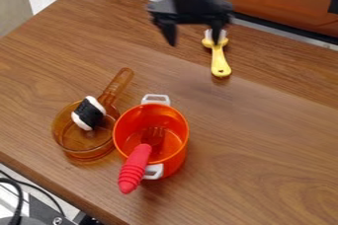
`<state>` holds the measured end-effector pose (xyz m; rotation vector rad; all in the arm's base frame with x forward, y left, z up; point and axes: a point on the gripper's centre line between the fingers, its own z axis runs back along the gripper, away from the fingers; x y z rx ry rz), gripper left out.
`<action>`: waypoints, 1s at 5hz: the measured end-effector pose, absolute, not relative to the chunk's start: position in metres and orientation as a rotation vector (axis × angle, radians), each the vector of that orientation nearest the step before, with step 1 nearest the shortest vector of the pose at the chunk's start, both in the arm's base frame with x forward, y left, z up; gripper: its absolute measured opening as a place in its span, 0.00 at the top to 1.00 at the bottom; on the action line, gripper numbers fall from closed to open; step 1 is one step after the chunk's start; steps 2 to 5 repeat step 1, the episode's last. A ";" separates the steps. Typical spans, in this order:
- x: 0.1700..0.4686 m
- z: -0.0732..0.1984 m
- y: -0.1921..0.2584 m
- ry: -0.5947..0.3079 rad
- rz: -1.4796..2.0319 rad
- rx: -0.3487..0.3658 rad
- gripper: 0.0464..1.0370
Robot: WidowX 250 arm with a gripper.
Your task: Take the object into the the pan
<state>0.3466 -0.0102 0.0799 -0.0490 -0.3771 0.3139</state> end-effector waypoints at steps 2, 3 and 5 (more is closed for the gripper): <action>0.346 0.077 -0.048 -0.336 0.284 -0.030 0.04; 0.346 0.077 -0.048 -0.336 0.284 -0.030 0.04; 0.346 0.077 -0.048 -0.336 0.284 -0.030 0.04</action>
